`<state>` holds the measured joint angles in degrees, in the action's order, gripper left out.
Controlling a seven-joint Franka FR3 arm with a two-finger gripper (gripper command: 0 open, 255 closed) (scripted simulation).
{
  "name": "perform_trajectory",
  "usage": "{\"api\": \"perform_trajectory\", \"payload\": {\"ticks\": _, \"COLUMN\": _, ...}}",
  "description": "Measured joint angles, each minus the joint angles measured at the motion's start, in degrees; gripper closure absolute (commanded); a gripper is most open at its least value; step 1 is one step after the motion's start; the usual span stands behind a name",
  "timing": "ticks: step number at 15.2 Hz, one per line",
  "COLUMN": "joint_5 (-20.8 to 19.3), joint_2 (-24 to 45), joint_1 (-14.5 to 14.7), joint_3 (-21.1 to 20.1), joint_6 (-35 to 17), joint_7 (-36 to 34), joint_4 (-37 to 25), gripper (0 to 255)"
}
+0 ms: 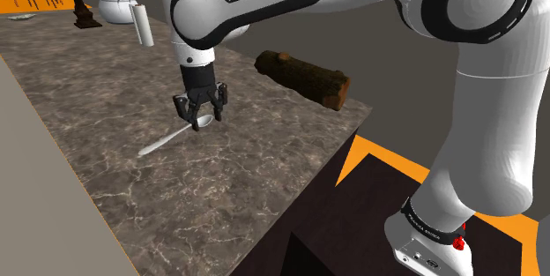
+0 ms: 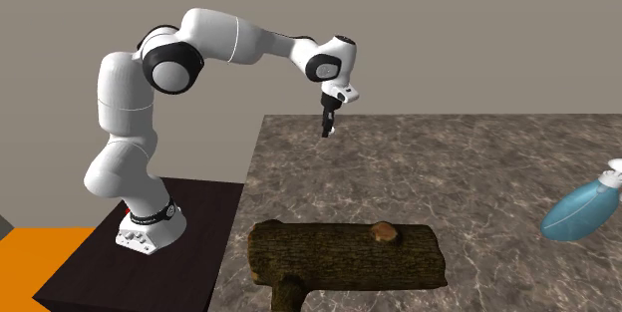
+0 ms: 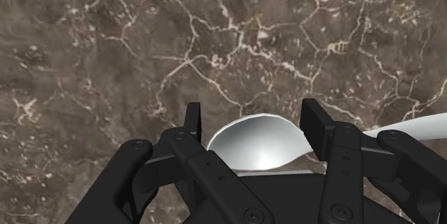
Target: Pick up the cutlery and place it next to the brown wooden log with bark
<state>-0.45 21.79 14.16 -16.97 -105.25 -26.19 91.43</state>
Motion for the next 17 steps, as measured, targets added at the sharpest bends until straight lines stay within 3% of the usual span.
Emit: {"api": "perform_trajectory", "payload": {"ticks": 17, "joint_5": 0.4, "joint_2": -1.7, "joint_1": 0.3, "joint_3": -0.4, "joint_6": 12.4, "joint_7": -0.6, "joint_4": -10.8, "gripper": 255}}
